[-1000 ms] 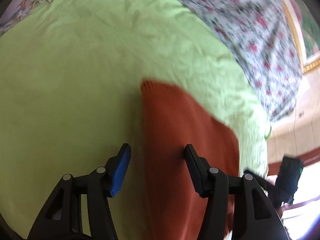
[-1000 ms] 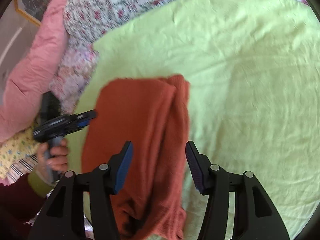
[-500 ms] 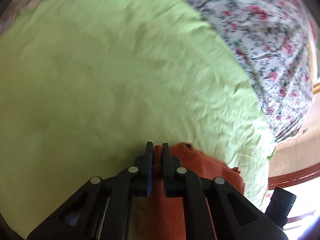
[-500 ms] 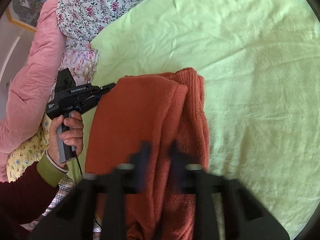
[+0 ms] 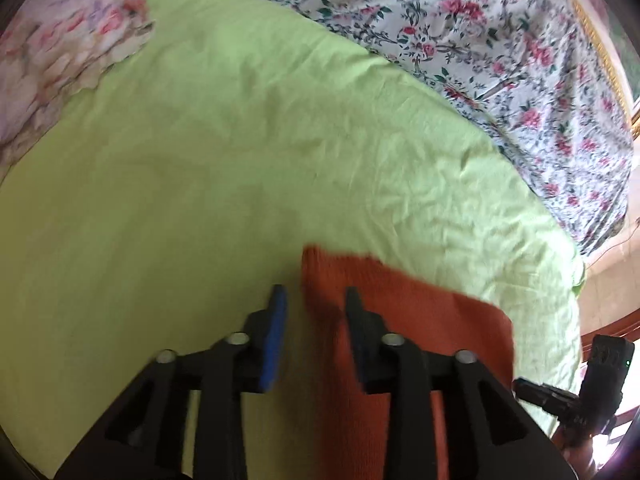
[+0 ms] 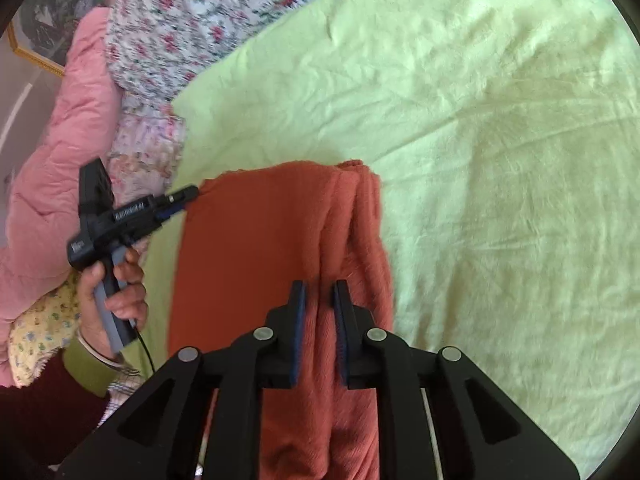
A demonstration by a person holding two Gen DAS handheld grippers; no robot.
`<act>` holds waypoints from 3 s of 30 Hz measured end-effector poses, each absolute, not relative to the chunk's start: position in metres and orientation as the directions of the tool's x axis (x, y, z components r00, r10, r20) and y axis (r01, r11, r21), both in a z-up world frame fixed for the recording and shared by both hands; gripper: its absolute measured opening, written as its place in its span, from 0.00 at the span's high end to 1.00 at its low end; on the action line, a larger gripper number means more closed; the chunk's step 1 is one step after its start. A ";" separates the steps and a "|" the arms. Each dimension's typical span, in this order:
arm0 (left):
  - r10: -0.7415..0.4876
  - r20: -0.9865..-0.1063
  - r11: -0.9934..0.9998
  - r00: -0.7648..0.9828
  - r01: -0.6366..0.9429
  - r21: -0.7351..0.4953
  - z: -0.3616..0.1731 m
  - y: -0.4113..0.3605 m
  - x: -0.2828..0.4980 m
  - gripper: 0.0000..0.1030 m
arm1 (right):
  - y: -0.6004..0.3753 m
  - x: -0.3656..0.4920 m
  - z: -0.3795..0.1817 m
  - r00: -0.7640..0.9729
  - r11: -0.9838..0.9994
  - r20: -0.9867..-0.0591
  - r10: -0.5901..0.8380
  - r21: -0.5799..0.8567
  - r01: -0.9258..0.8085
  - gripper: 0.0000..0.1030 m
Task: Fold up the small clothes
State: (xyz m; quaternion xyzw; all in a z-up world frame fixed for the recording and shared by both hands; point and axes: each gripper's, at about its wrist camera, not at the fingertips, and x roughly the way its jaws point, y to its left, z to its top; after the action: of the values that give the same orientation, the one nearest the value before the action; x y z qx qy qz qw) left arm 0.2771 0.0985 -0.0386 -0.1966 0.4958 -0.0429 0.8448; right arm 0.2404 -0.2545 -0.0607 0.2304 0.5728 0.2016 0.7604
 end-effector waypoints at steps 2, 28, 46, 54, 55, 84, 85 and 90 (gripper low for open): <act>-0.286 -0.817 0.913 0.501 -0.118 -0.391 -0.036 0.101 0.253 0.55 | -0.256 0.227 -0.050 0.265 0.807 -0.770 0.580 0.588 -0.060 0.85; -0.312 -0.898 0.919 0.311 -0.140 -0.368 -0.090 0.027 0.111 0.50 | -0.279 0.152 -0.098 0.214 0.928 -0.911 0.353 0.370 0.041 1.00; -0.265 -0.875 0.921 0.405 -0.164 -0.355 -0.059 0.046 0.165 0.50 | -0.250 0.217 -0.081 0.266 0.854 -0.823 0.501 0.519 -0.003 0.90; -0.206 -0.913 0.945 0.352 -0.171 -0.279 -0.088 0.032 0.187 0.48 | -0.253 0.222 -0.097 0.238 0.915 -0.890 0.388 0.402 0.010 0.92; -0.209 -0.912 0.943 0.354 -0.175 -0.284 -0.087 0.032 0.187 0.48 | -0.251 0.221 -0.098 0.234 0.920 -0.895 0.379 0.391 0.005 0.92; -0.157 -0.873 0.961 0.461 -0.131 -0.242 -0.071 0.063 0.334 0.84 | -0.237 0.257 -0.092 0.251 0.865 -0.834 0.491 0.502 -0.023 0.90; -0.141 -0.868 0.964 0.476 -0.132 -0.229 -0.064 0.066 0.331 0.81 | -0.237 0.257 -0.090 0.256 0.864 -0.833 0.491 0.503 -0.022 0.90; -0.204 -0.824 0.950 0.529 -0.095 -0.296 -0.026 0.079 0.293 0.79 | -0.241 0.250 -0.071 0.280 0.857 -0.818 0.503 0.514 -0.040 0.90</act>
State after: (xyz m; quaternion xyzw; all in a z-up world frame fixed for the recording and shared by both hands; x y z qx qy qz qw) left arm 0.2927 0.0787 -0.0261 -0.1543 0.4844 -0.0318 0.8605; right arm 0.2501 -0.2412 -0.0712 0.2019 0.5739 0.1755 0.7740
